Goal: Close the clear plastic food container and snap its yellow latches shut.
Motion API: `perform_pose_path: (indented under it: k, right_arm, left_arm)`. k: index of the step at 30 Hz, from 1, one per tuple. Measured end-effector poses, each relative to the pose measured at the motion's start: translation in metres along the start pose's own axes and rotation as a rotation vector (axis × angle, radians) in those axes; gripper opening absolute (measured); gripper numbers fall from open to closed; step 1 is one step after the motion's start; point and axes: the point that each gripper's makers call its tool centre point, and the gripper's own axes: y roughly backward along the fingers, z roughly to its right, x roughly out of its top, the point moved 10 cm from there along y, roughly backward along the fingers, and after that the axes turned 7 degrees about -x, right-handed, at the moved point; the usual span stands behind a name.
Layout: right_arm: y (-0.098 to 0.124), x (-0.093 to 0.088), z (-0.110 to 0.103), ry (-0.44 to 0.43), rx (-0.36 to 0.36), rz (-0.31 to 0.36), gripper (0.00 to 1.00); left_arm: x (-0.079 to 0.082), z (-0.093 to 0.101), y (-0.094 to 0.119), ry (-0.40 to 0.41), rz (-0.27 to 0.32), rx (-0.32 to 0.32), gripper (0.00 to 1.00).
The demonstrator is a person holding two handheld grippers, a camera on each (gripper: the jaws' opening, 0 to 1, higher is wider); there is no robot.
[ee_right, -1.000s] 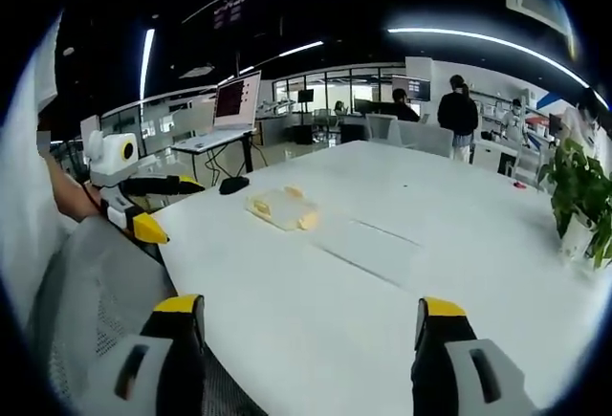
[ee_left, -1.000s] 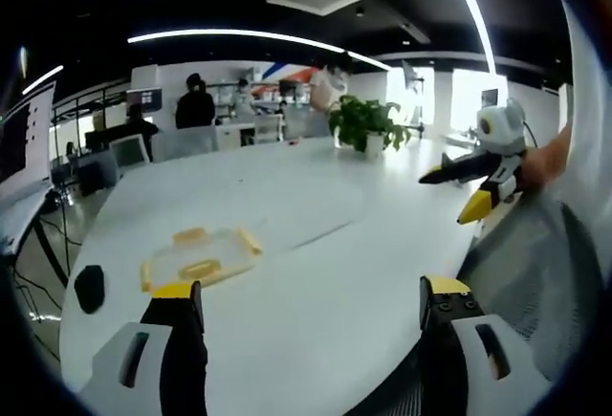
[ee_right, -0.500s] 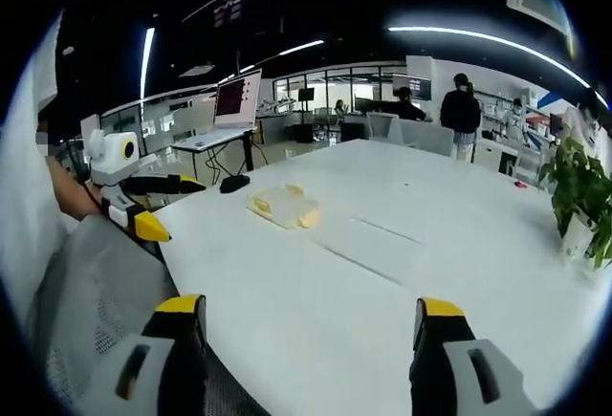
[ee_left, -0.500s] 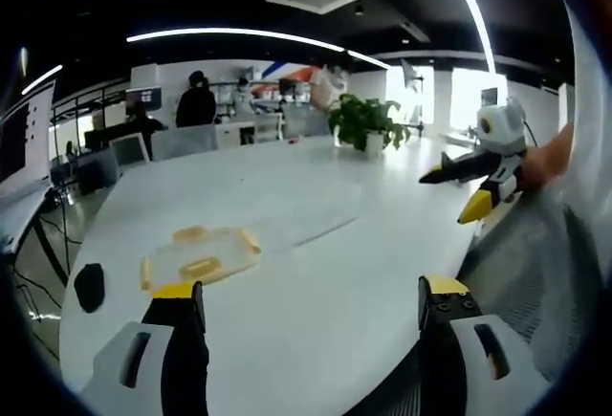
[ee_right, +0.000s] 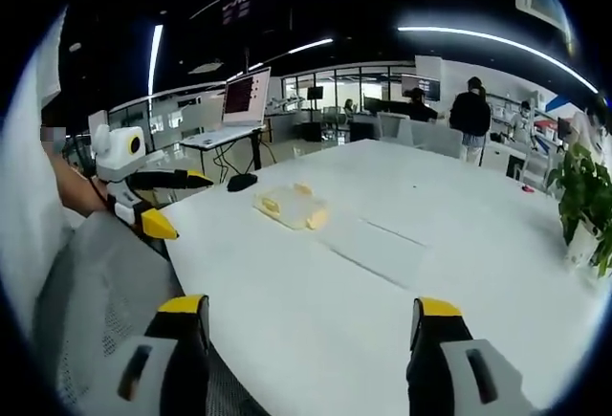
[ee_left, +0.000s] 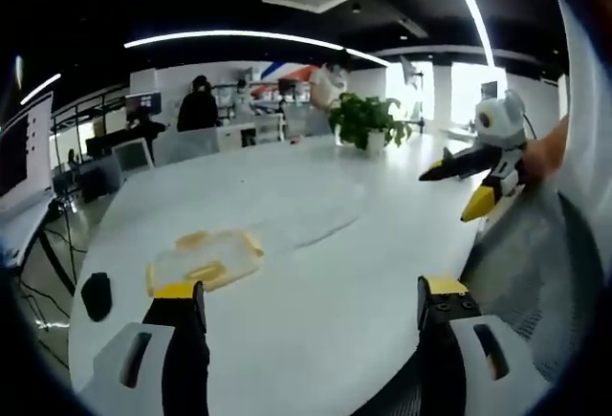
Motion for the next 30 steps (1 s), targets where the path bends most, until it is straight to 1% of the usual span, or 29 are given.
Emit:
perform_pose_path:
  k: [1,2,4,6,8,10,12,14,17,21,23,25,27,30]
  right_arm:
    - [0.0,0.0,0.0,-0.036,0.017,-0.002,0.85]
    - [-0.001,0.0,0.001,-0.046,0.02,0.0,0.86]
    - [-0.001,-0.001,0.003,-0.023,0.014,0.006,0.86]
    - [-0.003,-0.001,0.006,-0.02,0.011,-0.005,0.85]
    - [-0.002,0.002,0.008,-0.012,0.004,0.014,0.83]
    - [-0.003,0.003,0.009,-0.009,0.009,0.016,0.82]
    - [-0.006,0.003,0.008,0.014,0.016,0.012,0.82]
    - [-0.009,0.003,0.008,0.031,0.022,0.003,0.82]
    - [-0.01,0.007,0.01,0.045,0.021,0.011,0.83]
    - [-0.015,0.008,0.011,0.063,0.036,-0.002,0.83]
    - [-0.018,0.01,0.012,0.077,0.046,-0.01,0.83]
    - [-0.02,0.012,0.015,0.078,0.044,-0.013,0.82]
    - [-0.021,0.014,0.016,0.077,0.049,-0.014,0.82]
    - [-0.025,0.018,0.017,0.094,0.055,-0.017,0.81]
  left_arm:
    - [0.001,0.0,0.0,0.011,-0.002,-0.007,0.9]
    - [0.001,0.001,-0.001,0.019,-0.004,-0.012,0.91]
    - [-0.001,0.0,-0.002,0.018,-0.02,-0.012,0.91]
    - [-0.002,0.0,-0.003,0.01,-0.034,-0.016,0.91]
    - [-0.001,-0.001,-0.003,0.005,-0.038,-0.016,0.9]
    - [0.003,-0.003,-0.003,0.008,-0.033,-0.022,0.9]
    - [0.008,-0.005,-0.003,0.008,-0.027,-0.017,0.89]
    - [0.008,-0.008,-0.005,-0.002,-0.033,-0.013,0.89]
    - [0.007,-0.012,-0.007,-0.006,-0.043,-0.013,0.88]
    - [0.007,-0.013,-0.01,-0.003,-0.057,-0.035,0.87]
    - [0.006,-0.014,-0.012,-0.022,-0.077,-0.046,0.86]
    - [0.007,-0.015,-0.011,-0.031,-0.076,-0.041,0.85]
    - [0.008,-0.018,-0.012,-0.018,-0.072,-0.038,0.85]
    - [0.008,-0.02,-0.012,-0.019,-0.074,-0.038,0.84]
